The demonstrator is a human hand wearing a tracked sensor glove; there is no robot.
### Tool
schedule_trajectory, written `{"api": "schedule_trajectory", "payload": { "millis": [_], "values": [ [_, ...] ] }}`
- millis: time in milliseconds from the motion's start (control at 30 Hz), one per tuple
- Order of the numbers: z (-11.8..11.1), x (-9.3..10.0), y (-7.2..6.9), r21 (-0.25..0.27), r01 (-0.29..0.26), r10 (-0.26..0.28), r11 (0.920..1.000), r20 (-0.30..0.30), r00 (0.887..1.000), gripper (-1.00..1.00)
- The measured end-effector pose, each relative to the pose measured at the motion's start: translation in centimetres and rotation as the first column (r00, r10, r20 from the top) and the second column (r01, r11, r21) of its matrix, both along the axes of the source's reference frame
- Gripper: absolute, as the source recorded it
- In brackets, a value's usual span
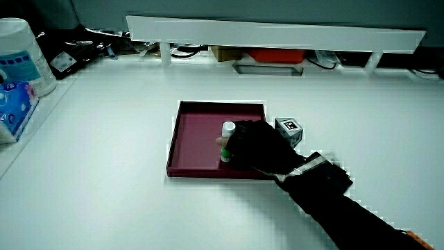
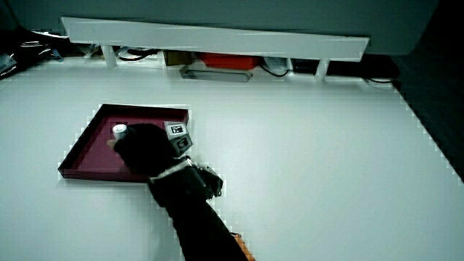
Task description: Pick glue stick
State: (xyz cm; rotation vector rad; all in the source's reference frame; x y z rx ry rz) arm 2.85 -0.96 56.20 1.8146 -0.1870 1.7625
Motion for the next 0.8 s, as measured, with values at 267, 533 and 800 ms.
{"api": "schedule_trajectory", "payload": {
  "millis": [267, 533, 800],
  "values": [
    [-0.8, 0.7, -0.2, 0.001, -0.018, 0.018, 0.9998, 0.02, 1.0, 1.0],
    [-3.7, 2.6, -1.2, 0.053, -0.019, 0.014, 0.9984, 0.079, 0.997, 1.0],
    [-8.3, 5.9, -1.7, 0.118, -0.042, 0.032, 0.9921, 0.082, 0.996, 1.0]
  ]
}}
